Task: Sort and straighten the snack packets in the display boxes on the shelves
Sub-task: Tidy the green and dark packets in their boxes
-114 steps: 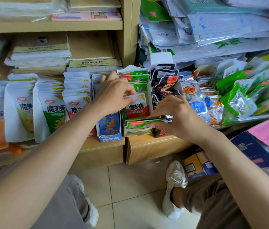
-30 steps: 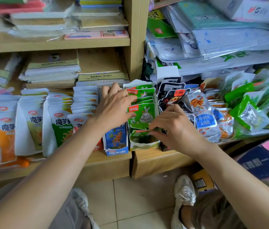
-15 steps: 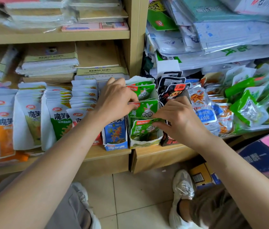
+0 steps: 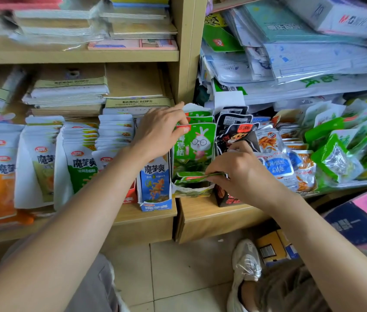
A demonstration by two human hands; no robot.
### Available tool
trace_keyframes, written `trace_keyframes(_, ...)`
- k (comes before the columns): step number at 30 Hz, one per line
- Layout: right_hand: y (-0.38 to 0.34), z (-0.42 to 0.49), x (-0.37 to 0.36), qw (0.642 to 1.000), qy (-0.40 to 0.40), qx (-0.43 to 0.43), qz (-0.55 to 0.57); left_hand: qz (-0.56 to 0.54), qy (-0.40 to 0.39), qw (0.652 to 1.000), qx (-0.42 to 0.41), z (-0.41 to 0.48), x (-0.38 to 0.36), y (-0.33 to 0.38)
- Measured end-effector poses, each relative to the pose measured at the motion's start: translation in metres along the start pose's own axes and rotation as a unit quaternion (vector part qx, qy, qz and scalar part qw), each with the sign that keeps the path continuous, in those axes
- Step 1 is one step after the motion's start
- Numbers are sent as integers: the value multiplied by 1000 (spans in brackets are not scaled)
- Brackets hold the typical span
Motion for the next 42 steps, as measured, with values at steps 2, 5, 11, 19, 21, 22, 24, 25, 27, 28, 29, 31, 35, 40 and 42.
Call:
trace_keyframes(2,3,5,1,1000,12,-16,-18,-22,11,1000,-5,2,5,-1)
trace_keyframes(5,12,22,3,995,50,-45,-72,-55,-9,998,-6,1,12,-5)
trace_keyframes(11,17,53,4,983,134,-59,-111,-162,-37,986,19,-2,20,-19)
trace_keyframes(19,23,48,-16,989,99,-51,-94,-203,-83,975,36,-11,21,-5)
trace_keyframes(21,23,48,-17,988,107,-43,-98,-161,-95,982,33,-16,21,-4)
trace_keyframes(22,23,48,-15,987,116,-37,-104,-113,-103,988,23,-18,19,-3)
trace_keyframes(24,23,48,-10,981,150,-32,-116,-15,-98,995,4,-21,13,-2)
trace_keyframes(25,22,48,-8,977,173,-34,-121,9,-80,997,0,-21,11,-1)
trace_keyframes(27,22,49,-6,972,193,-38,-128,19,-44,999,10,-19,10,0)
trace_keyframes(28,23,50,-6,973,191,-44,-126,14,-36,999,20,-17,9,-2)
trace_keyframes(29,23,51,-6,974,183,-52,-123,6,-29,999,29,-16,9,-2)
trace_keyframes(31,20,52,-3,974,173,-68,-132,-5,-10,999,40,-15,9,-2)
trace_keyframes(35,-11,27,7,977,172,-12,-125,4,12,999,46,-14,7,-1)
trace_keyframes(40,-32,-23,-36,987,-56,-7,-149,-5,13,999,47,-14,7,-3)
trace_keyframes(42,-24,-34,-54,972,-142,-52,-180,-9,9,999,41,-15,9,-4)
Point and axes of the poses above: each hand's wrist, its own z-axis towards the middle knuckle, its own x-axis out of the back of the hand, y = z × x, the point moved 3 cm from there along z, towards the middle knuckle, and after that the axes turned 12 degrees about z, right-handed, at the moved point
